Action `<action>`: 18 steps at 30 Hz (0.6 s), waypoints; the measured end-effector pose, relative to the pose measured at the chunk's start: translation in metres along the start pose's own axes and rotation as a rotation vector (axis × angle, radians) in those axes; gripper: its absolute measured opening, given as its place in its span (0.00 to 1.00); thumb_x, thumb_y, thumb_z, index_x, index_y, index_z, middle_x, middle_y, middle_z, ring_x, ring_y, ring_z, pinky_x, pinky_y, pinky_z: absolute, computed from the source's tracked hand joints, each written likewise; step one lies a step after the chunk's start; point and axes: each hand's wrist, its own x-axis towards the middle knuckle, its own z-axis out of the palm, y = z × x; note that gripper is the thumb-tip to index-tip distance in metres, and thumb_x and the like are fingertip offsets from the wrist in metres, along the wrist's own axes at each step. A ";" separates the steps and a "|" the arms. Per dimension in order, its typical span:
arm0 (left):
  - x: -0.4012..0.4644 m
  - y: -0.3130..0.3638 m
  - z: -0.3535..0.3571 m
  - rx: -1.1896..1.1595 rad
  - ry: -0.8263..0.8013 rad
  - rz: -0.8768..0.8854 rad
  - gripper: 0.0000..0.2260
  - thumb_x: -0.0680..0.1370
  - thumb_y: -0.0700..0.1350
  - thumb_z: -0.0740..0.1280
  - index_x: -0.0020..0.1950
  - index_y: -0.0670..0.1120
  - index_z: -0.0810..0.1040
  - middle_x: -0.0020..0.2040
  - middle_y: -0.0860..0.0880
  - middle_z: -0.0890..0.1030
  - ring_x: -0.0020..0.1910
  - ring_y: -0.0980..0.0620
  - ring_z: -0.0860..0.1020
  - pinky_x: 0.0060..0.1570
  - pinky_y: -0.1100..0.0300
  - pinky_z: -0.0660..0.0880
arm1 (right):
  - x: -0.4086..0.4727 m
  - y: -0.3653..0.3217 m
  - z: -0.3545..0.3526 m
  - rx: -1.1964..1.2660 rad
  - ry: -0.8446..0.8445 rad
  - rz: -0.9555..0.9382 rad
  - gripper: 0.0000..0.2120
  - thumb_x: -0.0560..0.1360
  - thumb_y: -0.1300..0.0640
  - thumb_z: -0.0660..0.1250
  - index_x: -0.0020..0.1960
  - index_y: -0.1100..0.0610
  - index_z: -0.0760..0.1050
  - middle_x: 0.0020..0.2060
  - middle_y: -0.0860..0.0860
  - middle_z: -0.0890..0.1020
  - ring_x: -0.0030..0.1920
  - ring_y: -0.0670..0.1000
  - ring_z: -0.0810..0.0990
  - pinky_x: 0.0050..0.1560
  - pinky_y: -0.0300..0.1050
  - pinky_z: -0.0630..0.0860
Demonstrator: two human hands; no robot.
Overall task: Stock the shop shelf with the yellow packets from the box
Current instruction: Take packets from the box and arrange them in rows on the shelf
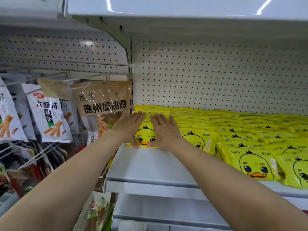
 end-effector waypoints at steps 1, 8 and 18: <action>-0.002 0.001 -0.003 -0.003 -0.019 -0.003 0.63 0.61 0.62 0.78 0.79 0.44 0.39 0.80 0.45 0.47 0.79 0.49 0.48 0.75 0.47 0.42 | -0.003 0.004 -0.003 0.024 -0.004 -0.010 0.57 0.68 0.30 0.69 0.81 0.56 0.43 0.80 0.54 0.49 0.80 0.54 0.46 0.78 0.59 0.43; 0.007 0.031 -0.049 -0.126 -0.021 -0.006 0.63 0.61 0.67 0.76 0.79 0.45 0.37 0.80 0.47 0.43 0.79 0.50 0.44 0.76 0.43 0.44 | -0.038 0.077 -0.053 0.114 0.033 0.085 0.47 0.72 0.32 0.66 0.81 0.52 0.49 0.80 0.52 0.52 0.80 0.52 0.50 0.79 0.54 0.47; 0.022 0.221 -0.107 -0.262 -0.042 0.285 0.57 0.66 0.69 0.72 0.80 0.46 0.41 0.81 0.50 0.46 0.79 0.53 0.44 0.77 0.46 0.42 | -0.139 0.211 -0.078 0.114 -0.165 0.195 0.50 0.68 0.32 0.71 0.80 0.48 0.51 0.80 0.50 0.52 0.80 0.50 0.51 0.78 0.53 0.52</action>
